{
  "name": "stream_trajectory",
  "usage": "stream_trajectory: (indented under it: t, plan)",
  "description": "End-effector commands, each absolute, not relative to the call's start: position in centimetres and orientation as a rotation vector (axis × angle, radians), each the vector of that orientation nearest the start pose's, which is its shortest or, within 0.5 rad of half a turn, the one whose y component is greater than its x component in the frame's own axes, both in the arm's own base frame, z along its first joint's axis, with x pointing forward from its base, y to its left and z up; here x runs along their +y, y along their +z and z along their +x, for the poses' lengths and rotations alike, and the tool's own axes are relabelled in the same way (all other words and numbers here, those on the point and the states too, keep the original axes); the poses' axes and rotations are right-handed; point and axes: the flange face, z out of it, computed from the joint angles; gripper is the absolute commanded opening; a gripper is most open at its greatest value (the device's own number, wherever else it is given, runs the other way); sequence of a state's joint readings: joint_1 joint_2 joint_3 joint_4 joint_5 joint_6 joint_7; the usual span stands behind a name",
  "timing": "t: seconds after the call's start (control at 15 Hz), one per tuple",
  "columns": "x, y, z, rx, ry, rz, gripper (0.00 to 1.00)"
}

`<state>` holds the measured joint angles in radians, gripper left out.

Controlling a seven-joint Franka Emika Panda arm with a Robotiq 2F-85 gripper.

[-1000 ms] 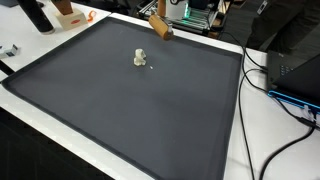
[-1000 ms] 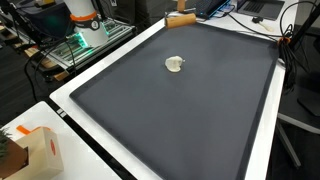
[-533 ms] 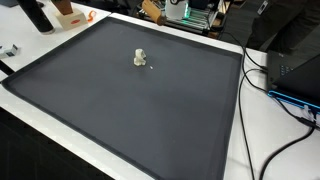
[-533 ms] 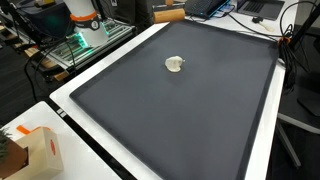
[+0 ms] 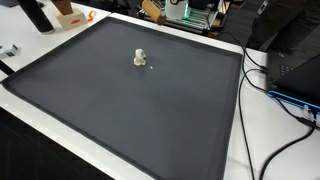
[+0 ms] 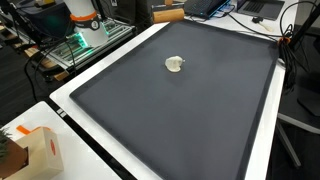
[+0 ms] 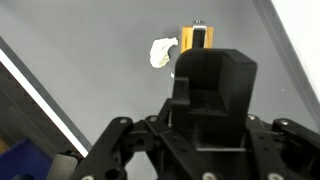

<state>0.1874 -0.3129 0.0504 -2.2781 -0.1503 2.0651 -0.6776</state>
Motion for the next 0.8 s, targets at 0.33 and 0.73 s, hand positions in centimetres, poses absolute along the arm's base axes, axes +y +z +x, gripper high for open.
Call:
stream_trajectory:
  t: [0.33,0.73]
  plan:
    - [7.4,41.1,47.2,-1.699,-0.171,-2.745,0.24]
    - [5.7,37.0,48.1,-1.772,-0.174,-2.692,0.24]
